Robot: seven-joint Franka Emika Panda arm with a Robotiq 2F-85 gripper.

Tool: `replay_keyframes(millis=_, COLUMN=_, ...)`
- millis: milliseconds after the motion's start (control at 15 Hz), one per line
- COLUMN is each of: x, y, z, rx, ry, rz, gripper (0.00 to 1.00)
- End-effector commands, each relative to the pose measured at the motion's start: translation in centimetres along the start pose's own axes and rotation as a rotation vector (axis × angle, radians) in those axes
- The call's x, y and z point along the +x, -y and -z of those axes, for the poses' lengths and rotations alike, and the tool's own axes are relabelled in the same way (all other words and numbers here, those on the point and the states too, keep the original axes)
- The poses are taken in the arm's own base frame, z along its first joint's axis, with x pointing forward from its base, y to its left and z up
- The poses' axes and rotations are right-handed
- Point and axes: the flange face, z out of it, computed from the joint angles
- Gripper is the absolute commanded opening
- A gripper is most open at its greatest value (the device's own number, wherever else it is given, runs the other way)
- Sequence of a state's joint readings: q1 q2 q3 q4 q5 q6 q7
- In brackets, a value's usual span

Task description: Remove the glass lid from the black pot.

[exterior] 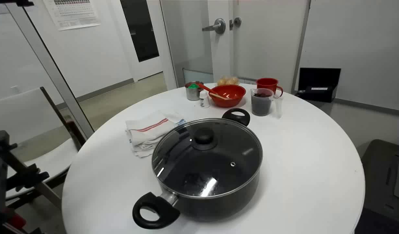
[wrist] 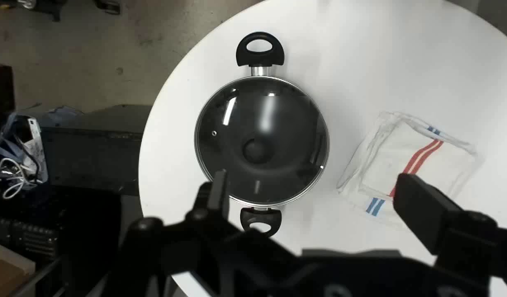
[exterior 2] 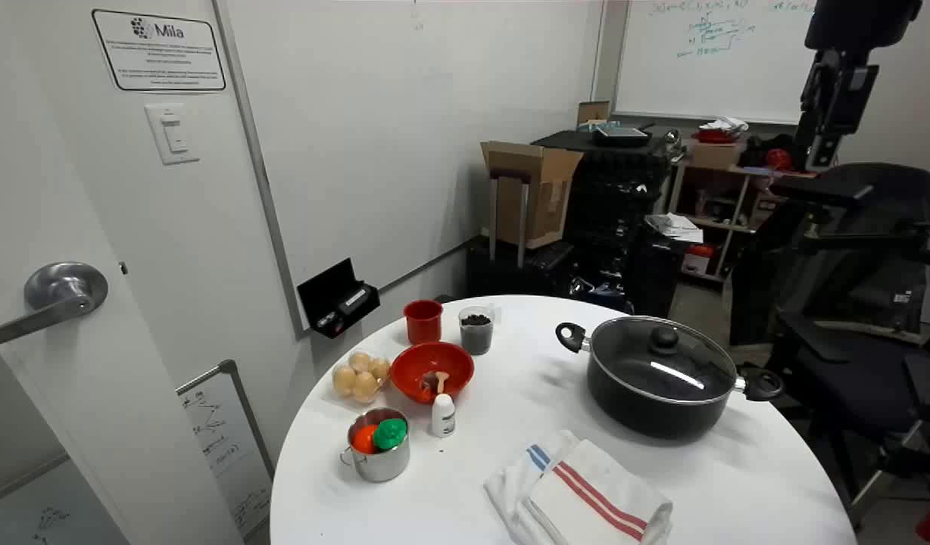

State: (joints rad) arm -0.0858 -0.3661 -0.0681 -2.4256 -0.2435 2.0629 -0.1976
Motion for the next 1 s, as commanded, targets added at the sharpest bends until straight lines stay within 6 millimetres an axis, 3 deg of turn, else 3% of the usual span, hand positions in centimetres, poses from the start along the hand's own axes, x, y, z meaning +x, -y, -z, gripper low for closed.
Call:
replay_keyframes(millis=0, x=0.0, y=0.0, z=0.1, rx=0.000, ry=0.000, rz=0.000, gripper=1.00)
replay_keyframes(millis=533, x=0.5, y=-0.1, z=-0.2, rx=0.008, ry=0.003, rz=0.007, gripper=1.00)
replay_keyframes(millis=933, x=3.6, y=-2.5, z=-4.5, rx=0.099, ry=0.019, rz=-0.007, gripper=1.00)
